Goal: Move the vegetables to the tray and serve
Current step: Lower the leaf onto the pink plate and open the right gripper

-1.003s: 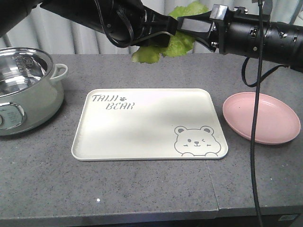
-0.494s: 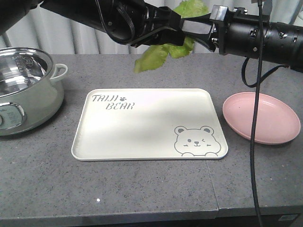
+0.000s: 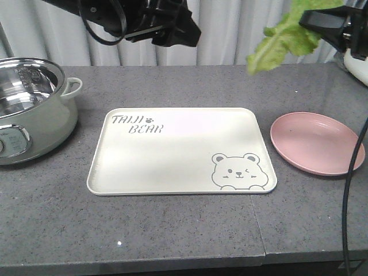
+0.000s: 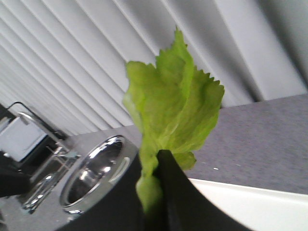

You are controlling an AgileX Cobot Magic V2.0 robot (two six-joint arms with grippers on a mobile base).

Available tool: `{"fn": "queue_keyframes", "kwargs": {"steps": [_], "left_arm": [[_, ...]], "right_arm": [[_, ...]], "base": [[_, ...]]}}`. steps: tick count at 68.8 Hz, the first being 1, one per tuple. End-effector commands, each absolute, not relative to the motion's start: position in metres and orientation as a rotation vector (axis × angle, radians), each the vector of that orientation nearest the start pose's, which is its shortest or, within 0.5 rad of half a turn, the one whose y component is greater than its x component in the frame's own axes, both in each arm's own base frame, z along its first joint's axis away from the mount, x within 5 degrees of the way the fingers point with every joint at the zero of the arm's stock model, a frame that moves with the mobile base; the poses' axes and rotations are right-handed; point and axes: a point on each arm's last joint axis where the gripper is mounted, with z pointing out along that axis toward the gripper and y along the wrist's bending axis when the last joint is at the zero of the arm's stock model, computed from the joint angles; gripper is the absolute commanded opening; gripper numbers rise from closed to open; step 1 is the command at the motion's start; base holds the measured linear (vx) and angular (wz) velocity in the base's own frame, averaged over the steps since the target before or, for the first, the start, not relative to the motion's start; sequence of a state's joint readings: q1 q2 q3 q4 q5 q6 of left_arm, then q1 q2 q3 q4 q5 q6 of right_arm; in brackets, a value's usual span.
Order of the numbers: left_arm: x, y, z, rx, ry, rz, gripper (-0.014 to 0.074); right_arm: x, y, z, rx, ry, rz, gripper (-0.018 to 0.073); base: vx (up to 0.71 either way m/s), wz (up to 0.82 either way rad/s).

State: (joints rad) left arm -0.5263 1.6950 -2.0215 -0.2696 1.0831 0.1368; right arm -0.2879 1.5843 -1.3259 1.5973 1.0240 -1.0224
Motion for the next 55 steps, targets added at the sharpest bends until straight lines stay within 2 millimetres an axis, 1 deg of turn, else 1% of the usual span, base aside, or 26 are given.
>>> {"fn": "queue_keyframes", "kwargs": {"steps": [1,4,10,19,27,40,51,55], "left_arm": [[0.290,-0.188,0.489,0.716,2.066,-0.461,0.0497],[0.291,-0.186,0.486,0.727,2.092,-0.410,0.0479],[0.293,-0.182,0.482,0.724,2.124,-0.350,0.0452],[0.294,-0.178,0.481,0.701,2.143,-0.298,0.0415],[0.293,-0.177,0.479,0.702,2.171,-0.287,0.0388],[0.293,-0.177,0.479,0.701,2.177,-0.287,0.0357],[0.293,-0.177,0.479,0.695,2.182,-0.290,0.0355],[0.293,-0.177,0.479,0.696,2.184,-0.289,0.0355]], "right_arm": [[0.333,-0.044,0.398,-0.029,1.749,1.010,-0.0006],[0.332,-0.054,0.391,-0.008,1.804,0.958,-0.0006],[0.333,-0.065,0.382,0.023,1.870,0.897,-0.0006],[0.341,-0.071,0.364,0.018,1.961,0.818,-0.0006],[0.351,-0.077,0.345,0.043,2.012,0.823,-0.0006],[0.372,-0.087,0.304,0.086,2.095,0.848,-0.0003],[0.382,-0.090,0.275,0.110,2.151,0.909,0.0001],[0.384,-0.091,0.268,0.110,2.169,0.911,0.0007]], "base": [[0.00,0.00],[0.00,0.00],[0.00,0.00],[0.00,0.00],[0.00,0.00],[0.00,0.00],[0.00,0.00],[0.00,0.00]]}}
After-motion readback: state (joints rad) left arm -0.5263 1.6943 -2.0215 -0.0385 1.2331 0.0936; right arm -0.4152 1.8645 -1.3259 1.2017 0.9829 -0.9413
